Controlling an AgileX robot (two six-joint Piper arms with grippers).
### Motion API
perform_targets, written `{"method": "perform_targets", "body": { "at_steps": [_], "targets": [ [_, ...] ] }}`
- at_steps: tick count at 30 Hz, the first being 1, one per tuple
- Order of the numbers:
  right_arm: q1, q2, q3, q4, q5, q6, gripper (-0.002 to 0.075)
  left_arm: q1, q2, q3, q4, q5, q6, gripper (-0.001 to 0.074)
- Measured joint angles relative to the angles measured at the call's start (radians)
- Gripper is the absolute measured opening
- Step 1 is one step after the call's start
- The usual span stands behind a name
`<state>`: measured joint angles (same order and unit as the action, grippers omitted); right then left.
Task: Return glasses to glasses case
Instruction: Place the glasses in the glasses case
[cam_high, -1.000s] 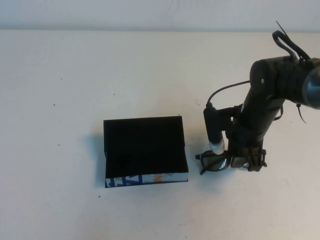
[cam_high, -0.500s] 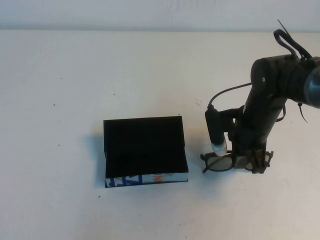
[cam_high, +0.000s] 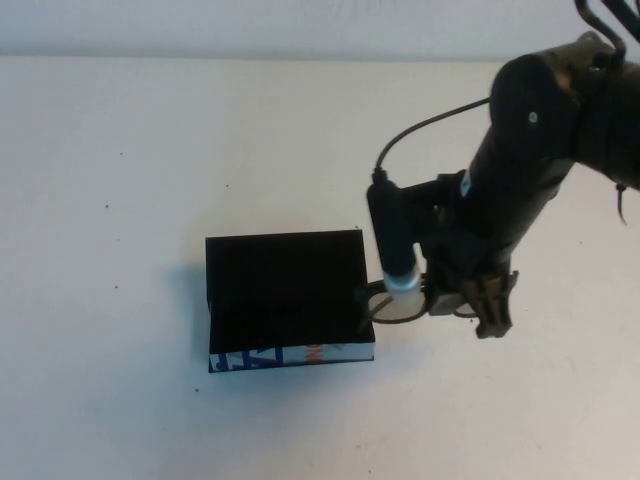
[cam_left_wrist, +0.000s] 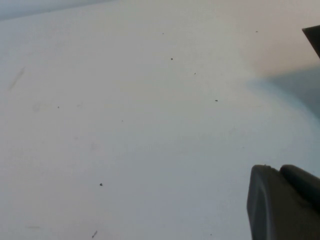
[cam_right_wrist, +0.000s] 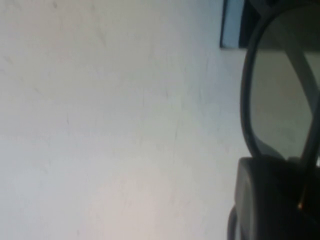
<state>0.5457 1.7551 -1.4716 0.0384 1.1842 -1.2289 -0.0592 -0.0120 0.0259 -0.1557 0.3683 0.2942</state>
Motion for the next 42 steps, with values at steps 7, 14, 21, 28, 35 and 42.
{"method": "perform_targets", "body": {
  "at_steps": [7, 14, 21, 28, 35, 42],
  "targets": [
    [0.149, 0.150, -0.220, 0.018, 0.037, 0.059, 0.0067, 0.000, 0.000, 0.000, 0.002, 0.000, 0.000, -0.0001],
    [0.202, 0.320, -0.403, 0.022, 0.038, 0.081, 0.0067, 0.000, 0.000, 0.000, 0.002, 0.000, 0.000, -0.0001],
    [0.213, 0.362, -0.417, 0.046, 0.038, 0.081, 0.0067, 0.000, 0.000, 0.000, 0.002, 0.000, 0.000, -0.0001],
    [0.213, 0.397, -0.419, 0.057, 0.038, 0.081, 0.0067, 0.000, 0.000, 0.000, 0.002, 0.000, 0.000, -0.0001],
    [0.214, 0.414, -0.425, 0.066, 0.040, 0.081, 0.0067, 0.000, 0.000, 0.000, 0.002, 0.000, 0.000, -0.0001],
    [0.214, 0.414, -0.425, 0.077, 0.040, 0.081, 0.0067, 0.000, 0.000, 0.000, 0.002, 0.000, 0.000, -0.0001]
  ]
}}
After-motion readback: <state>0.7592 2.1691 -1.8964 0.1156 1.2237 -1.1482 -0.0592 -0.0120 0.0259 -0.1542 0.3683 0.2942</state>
